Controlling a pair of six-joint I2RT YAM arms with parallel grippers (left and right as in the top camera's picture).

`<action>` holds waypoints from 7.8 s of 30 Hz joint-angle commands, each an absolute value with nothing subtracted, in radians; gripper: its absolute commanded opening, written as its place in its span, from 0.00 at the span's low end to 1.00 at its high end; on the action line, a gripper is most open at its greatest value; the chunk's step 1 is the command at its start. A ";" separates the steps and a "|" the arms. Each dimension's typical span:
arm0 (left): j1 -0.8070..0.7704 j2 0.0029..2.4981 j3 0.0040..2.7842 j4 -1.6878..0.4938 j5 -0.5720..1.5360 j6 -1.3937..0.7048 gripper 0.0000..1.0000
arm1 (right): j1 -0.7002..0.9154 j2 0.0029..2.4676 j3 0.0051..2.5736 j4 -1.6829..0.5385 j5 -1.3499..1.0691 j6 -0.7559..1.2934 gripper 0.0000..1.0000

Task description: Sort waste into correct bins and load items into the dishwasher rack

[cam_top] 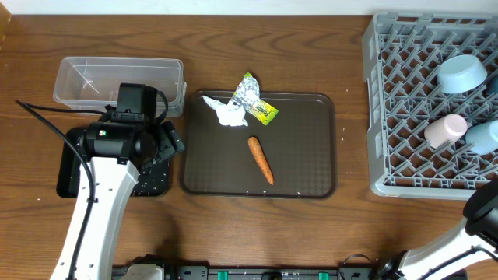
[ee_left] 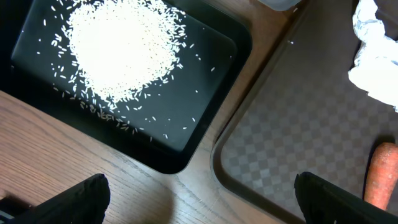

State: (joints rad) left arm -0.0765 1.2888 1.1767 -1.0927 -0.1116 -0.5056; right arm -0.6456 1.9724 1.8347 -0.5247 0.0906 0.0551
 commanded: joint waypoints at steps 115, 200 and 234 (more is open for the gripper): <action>-0.716 1.908 1.177 -0.561 -0.249 -1.004 0.83 | -0.400 1.553 1.848 -1.068 -0.105 0.351 0.99; 0.427 1.573 1.103 -0.740 -0.184 -0.957 0.29 | -0.400 1.553 1.848 -1.068 -0.105 0.351 0.99; 0.413 1.426 1.107 -0.706 0.196 -0.766 0.88 | -0.400 1.553 1.848 -1.068 -0.105 0.351 0.99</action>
